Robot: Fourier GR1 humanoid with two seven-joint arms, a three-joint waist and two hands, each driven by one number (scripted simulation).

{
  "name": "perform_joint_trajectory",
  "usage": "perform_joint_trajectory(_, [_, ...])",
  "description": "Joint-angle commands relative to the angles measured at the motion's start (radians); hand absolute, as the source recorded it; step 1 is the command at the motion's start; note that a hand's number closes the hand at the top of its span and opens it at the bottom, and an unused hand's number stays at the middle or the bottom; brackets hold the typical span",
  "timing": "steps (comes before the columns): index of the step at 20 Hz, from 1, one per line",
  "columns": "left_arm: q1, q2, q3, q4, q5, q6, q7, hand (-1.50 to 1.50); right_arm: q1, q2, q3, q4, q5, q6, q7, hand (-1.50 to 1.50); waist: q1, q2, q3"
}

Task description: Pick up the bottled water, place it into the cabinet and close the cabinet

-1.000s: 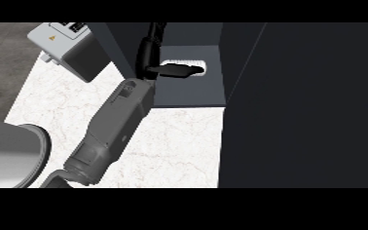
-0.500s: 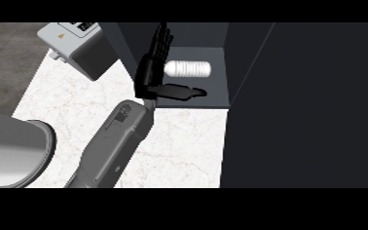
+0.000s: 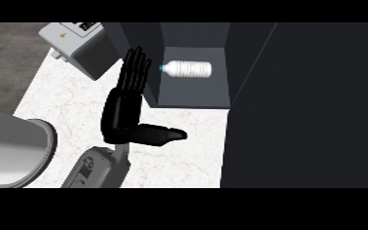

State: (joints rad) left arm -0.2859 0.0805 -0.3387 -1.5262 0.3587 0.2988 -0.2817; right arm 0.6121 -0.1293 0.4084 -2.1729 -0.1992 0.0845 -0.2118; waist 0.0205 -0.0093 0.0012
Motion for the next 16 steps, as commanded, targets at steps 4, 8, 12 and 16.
perform_joint_trajectory(4, [0.316,0.056,-0.122,-0.36,-0.021,-0.001,0.045,-1.5,-0.029,0.003,0.098,-0.027,0.127,-0.043,0.032,-1.5,-0.008,0.004,-0.001])
perform_joint_trajectory(8, [0.397,0.106,-0.129,-0.482,-0.011,-0.021,0.066,-1.5,-0.044,-0.115,0.025,-0.069,0.069,0.053,0.075,1.5,-0.012,0.006,-0.001])
perform_joint_trajectory(12, [0.492,0.139,-0.113,-0.582,-0.001,-0.02,0.047,-1.5,-0.006,-0.171,0.127,-0.037,0.148,0.112,0.055,1.5,-0.014,0.004,-0.001])
perform_joint_trajectory(16, [0.634,0.201,-0.072,-0.683,0.018,-0.051,-0.005,-1.5,-0.06,-0.195,0.196,-0.078,0.182,0.147,0.12,1.5,0.003,0.004,-0.002])
